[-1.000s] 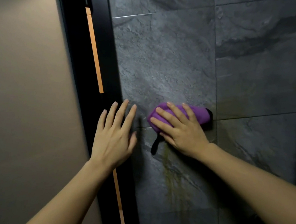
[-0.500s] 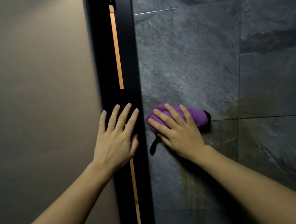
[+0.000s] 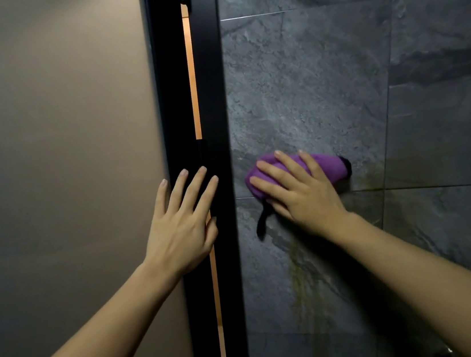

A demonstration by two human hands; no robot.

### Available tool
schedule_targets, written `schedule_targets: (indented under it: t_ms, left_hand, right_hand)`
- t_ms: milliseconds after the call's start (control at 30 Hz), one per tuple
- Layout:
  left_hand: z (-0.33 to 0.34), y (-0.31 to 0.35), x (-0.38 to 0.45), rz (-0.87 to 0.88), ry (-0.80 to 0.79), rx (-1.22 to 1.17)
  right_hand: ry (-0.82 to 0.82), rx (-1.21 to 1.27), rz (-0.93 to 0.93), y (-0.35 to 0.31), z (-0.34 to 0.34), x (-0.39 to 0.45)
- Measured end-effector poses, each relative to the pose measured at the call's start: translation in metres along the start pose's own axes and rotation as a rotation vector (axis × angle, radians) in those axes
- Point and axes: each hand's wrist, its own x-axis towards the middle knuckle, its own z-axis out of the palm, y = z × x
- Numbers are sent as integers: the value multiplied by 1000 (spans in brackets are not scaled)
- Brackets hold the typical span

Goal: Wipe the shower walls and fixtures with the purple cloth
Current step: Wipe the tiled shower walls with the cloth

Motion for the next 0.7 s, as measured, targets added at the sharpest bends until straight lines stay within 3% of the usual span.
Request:
schedule_targets:
  t_ms: [167,333,467,700]
  left_hand:
    - [-1,1,3,-7,1,-9]
    - [-6,9,16,45,23,-44]
    - [-8,30,37,82,33,-60]
    - [-10,78,60,86,43,-89]
  right_hand:
    - [35,44,127,-22,0,27]
    - [-15,60,-25,-33,4,-23]
    - [-63,9,-64,9,-8,-61]
    - [-106,-114,279,117,-39,-78]
